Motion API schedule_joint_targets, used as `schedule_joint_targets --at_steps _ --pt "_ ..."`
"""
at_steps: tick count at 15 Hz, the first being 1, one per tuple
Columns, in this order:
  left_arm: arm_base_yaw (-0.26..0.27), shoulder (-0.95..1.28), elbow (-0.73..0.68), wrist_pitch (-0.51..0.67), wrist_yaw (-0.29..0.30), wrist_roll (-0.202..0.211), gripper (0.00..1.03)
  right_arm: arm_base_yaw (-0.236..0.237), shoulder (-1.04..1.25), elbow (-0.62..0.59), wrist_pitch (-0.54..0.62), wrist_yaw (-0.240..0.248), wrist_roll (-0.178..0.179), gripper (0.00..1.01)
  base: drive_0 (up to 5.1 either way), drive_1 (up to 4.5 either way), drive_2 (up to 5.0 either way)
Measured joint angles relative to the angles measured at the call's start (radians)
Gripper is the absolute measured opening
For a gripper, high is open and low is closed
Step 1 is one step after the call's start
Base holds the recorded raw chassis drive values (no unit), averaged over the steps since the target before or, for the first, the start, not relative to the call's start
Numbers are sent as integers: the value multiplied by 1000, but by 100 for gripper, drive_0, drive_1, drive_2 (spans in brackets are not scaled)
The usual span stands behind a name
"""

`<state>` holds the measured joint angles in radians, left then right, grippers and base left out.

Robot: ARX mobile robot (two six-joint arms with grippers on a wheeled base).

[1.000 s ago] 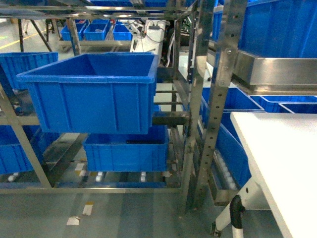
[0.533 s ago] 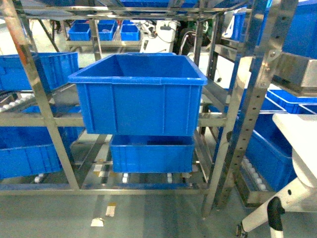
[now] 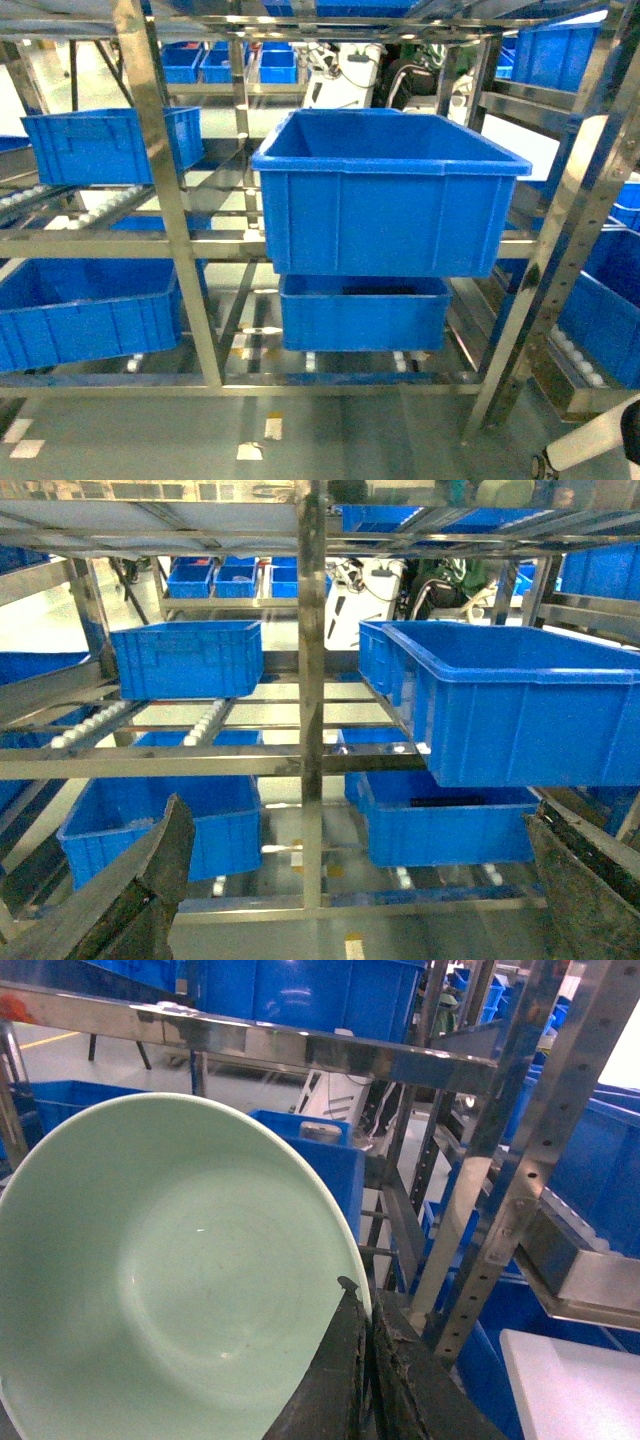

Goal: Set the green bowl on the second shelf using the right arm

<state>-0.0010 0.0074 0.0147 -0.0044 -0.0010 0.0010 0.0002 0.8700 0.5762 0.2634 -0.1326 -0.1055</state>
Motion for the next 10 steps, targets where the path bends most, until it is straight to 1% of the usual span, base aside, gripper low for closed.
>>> schedule_joint_targets --at_steps 2,4,5,6,8,10 --pt "0 0 0 -1 0 0 98 0 0 0 2 0 0 2 -496 249 249" --pt "0 0 0 3 -3 0 98 0 -2 0 6 0 0 2 0 0 0" --pt "0 0 0 -5 -6 0 98 10 -1 0 4 -12 0 2 0 0 0" --pt "0 0 0 5 -3 0 98 11 -1 0 4 -9 0 2 0 0 0" --pt "0 0 0 1 -3 0 98 0 -2 -1 5 0 0 2 0 418 -419" --pt "0 0 0 1 -2 0 98 0 -3 0 3 0 0 2 7 426 -412"
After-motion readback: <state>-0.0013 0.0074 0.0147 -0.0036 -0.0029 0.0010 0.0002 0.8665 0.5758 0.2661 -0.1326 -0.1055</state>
